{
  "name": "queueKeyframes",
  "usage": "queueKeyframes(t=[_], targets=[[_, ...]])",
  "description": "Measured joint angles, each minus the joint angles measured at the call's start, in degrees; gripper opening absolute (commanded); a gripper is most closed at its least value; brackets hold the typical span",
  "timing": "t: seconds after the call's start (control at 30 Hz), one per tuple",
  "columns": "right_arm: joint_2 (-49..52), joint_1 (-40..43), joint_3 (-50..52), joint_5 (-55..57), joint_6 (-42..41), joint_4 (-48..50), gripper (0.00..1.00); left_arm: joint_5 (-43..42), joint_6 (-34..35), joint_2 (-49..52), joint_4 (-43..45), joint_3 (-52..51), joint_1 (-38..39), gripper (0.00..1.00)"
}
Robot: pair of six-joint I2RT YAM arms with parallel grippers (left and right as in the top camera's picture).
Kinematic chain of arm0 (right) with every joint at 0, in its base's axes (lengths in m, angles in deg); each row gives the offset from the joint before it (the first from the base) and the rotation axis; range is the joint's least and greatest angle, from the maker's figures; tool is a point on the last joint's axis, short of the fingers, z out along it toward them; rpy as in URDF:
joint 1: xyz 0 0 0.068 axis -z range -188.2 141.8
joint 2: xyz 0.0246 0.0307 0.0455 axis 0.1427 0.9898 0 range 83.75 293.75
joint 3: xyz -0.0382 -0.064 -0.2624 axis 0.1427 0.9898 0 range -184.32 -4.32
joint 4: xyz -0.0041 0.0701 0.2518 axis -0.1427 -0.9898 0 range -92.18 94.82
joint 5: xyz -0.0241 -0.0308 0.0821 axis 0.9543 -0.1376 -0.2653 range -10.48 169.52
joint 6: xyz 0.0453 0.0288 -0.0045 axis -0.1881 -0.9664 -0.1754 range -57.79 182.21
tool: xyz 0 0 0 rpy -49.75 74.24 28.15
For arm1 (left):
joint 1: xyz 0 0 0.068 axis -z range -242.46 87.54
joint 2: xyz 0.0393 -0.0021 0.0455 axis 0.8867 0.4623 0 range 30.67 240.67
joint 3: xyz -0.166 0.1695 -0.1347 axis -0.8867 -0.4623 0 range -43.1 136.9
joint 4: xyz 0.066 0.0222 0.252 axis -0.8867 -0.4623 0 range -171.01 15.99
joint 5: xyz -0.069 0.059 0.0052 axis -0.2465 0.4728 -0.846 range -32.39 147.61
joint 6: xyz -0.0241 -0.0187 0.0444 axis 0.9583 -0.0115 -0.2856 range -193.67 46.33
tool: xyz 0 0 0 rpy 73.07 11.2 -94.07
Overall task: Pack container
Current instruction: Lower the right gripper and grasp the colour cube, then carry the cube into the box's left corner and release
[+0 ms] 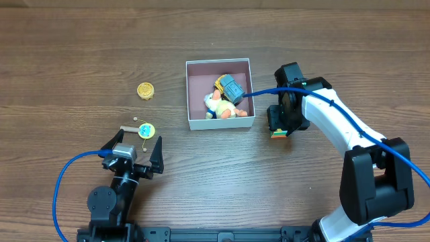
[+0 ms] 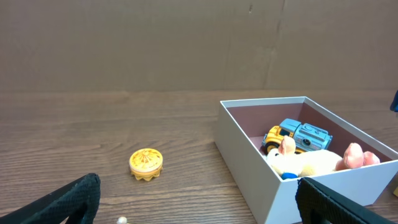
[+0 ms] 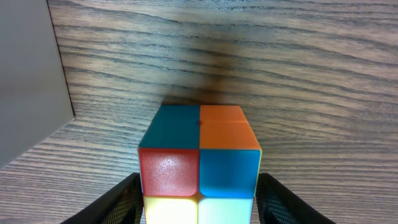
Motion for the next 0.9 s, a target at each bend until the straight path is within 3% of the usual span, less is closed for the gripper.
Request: queueKeyframes(t=[0.6, 0.9], targets=[[0.04, 0.00, -0.81, -0.13, -0.24, -2.62, 0.50, -0.02, 0.00, 0.00, 0.00, 0.00, 0.00, 1.00], [0.37, 0.00, -10.45, -0.13, -0.31, -10.34, 0.49, 0.00, 0.00, 0.00, 0.00, 0.00, 0.00, 1.00]])
